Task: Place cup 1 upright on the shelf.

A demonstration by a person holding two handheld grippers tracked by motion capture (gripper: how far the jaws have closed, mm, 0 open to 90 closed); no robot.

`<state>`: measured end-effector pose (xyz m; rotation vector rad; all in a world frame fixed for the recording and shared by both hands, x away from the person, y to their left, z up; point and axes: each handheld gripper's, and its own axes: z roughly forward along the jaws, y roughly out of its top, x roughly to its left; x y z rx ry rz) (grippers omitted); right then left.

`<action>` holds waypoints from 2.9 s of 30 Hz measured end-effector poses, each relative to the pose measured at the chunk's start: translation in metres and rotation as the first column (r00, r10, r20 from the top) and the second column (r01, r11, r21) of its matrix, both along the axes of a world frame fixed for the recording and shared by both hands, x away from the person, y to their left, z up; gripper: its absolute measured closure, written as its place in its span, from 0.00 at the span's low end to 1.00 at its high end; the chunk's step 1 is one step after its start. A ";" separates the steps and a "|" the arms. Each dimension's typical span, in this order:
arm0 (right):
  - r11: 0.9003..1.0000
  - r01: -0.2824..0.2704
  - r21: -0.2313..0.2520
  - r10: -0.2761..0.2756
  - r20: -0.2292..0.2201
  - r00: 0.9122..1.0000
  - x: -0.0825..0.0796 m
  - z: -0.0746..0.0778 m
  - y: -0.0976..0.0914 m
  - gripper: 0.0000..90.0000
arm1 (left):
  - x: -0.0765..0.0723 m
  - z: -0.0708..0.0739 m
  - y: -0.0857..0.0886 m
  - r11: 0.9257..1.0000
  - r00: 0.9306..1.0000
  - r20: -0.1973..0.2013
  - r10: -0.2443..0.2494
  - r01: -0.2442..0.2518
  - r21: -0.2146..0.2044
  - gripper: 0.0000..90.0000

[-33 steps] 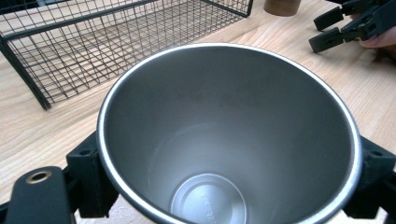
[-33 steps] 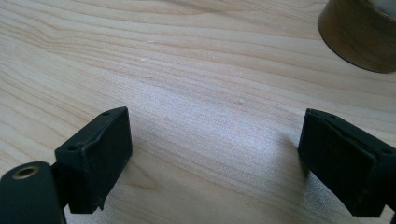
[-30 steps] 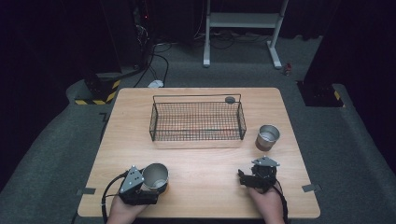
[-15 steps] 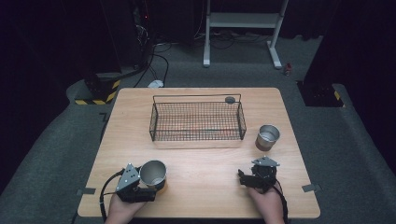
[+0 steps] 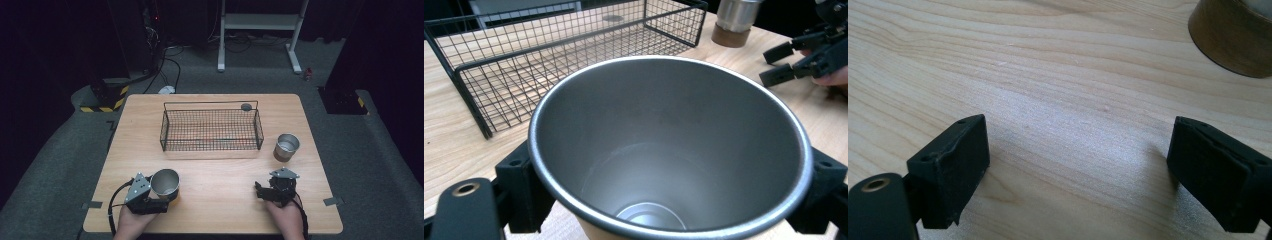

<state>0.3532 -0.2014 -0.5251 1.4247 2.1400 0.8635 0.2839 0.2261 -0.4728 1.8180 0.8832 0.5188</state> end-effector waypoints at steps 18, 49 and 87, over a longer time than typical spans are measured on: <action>1.000 -0.007 -0.002 0.007 -0.001 1.000 0.000 0.000 -0.001 0.11 | 0.007 0.012 -0.006 0.999 0.999 0.015 0.040 -0.040 -0.015 0.15; 0.999 -0.041 -0.001 0.041 -0.003 0.999 0.002 0.000 -0.003 0.10 | 0.047 0.044 -0.036 0.997 0.996 0.058 0.069 -0.066 -0.047 0.15; 0.998 -0.062 -0.006 0.062 0.001 0.998 0.003 0.000 -0.004 0.10 | 0.100 0.079 -0.059 0.984 0.983 0.082 0.162 -0.155 -0.086 0.15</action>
